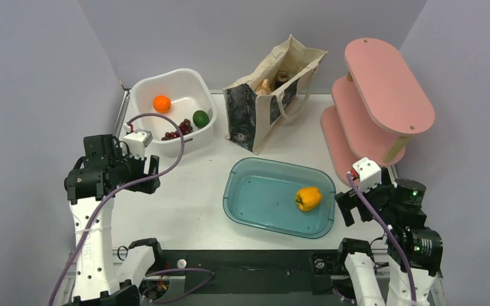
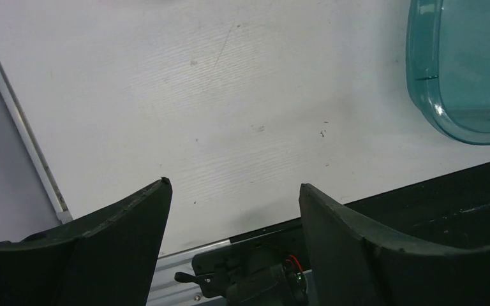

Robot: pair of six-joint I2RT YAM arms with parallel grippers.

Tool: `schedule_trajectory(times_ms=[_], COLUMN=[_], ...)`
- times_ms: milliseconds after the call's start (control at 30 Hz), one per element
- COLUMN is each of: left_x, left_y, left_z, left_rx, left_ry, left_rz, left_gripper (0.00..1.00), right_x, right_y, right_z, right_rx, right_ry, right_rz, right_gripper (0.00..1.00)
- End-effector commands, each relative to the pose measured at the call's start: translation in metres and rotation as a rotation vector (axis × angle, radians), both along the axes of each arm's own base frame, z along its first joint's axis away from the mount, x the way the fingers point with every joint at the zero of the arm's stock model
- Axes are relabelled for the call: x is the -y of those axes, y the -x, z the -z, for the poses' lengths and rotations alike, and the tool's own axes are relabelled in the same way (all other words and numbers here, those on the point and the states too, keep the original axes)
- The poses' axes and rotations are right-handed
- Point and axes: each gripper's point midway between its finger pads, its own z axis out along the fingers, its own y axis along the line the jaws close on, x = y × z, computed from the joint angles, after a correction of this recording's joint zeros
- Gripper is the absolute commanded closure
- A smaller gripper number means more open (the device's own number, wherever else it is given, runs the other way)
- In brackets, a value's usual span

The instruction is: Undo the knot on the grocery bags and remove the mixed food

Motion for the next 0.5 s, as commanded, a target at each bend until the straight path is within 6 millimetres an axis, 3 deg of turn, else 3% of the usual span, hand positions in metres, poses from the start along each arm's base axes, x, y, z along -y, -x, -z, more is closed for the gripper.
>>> schedule_trajectory(times_ms=[0, 67, 167, 267, 367, 467], left_x=[0.022, 0.052, 0.086, 0.120, 0.134, 0.137], left_y=[-0.032, -0.052, -0.085, -0.113, -0.143, -0.168], left_z=[-0.007, 0.004, 0.005, 0.023, 0.038, 0.069], left_rx=[0.061, 0.010, 0.025, 0.001, 0.003, -0.069], left_ry=[0.014, 0.017, 0.042, 0.108, 0.143, 0.141], left_rz=[0.121, 0.242, 0.313, 0.337, 0.318, 0.281], left_gripper=[0.28, 0.28, 0.28, 0.28, 0.30, 0.32], right_x=[-0.013, -0.015, -0.023, -0.036, -0.064, -0.090], right_y=[-0.017, -0.026, -0.044, -0.058, -0.070, -0.074], right_z=[0.005, 0.006, 0.004, 0.013, 0.023, 0.046], right_rx=[-0.041, -0.062, -0.088, -0.132, -0.127, -0.168], right_ry=[-0.011, -0.014, -0.003, 0.037, 0.096, 0.157], right_rz=[-0.137, -0.168, -0.238, -0.296, -0.402, -0.527], right_gripper=[0.05, 0.05, 0.07, 0.10, 0.12, 0.15])
